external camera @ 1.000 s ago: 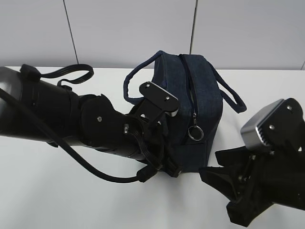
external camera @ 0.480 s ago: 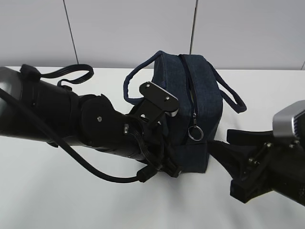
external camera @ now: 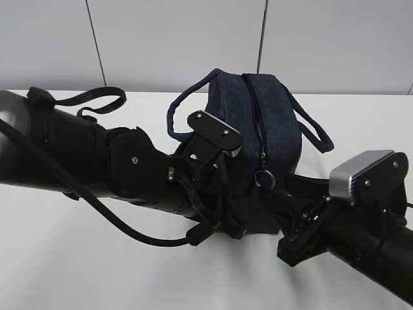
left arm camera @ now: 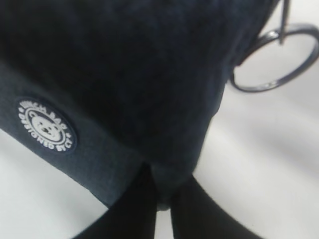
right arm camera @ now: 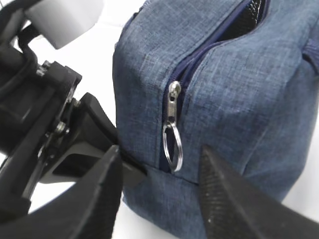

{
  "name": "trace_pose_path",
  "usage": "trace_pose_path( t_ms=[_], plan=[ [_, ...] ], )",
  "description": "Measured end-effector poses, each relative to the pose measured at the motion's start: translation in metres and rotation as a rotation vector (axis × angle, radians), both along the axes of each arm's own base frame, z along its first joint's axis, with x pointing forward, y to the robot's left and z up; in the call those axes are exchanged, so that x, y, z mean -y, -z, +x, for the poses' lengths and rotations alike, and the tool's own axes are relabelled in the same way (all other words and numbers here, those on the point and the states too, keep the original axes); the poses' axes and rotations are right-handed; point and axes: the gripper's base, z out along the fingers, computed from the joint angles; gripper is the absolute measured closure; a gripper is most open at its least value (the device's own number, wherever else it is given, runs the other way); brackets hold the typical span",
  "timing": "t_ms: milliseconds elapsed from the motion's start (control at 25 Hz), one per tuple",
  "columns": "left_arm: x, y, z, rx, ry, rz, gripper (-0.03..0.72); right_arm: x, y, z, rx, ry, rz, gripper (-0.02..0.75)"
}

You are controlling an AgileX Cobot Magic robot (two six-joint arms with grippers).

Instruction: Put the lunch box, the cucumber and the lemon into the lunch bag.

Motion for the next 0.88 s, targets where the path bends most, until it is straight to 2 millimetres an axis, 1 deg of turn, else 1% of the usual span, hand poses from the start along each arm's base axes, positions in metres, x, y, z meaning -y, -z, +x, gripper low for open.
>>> trace_pose_path(
  t_ms=[160,280,720,880],
  plan=[
    [0.000,0.000,0.000,0.000,-0.001,0.000,0.678,-0.002,0.015,0.004,-0.007,0.000,-0.004,0.364],
    [0.000,0.000,0.000,0.000,-0.001,0.000,0.678,-0.002,0.021,0.004,-0.025,0.000,-0.014,0.364],
    [0.000,0.000,0.000,0.000,-0.001,0.000,0.678,-0.002,0.020,0.005,-0.018,0.011,-0.008,0.364],
    [0.000,0.000,0.000,0.000,-0.001,0.000,0.678,-0.002,0.018,0.009,-0.005,0.031,0.003,0.364]
  ],
)
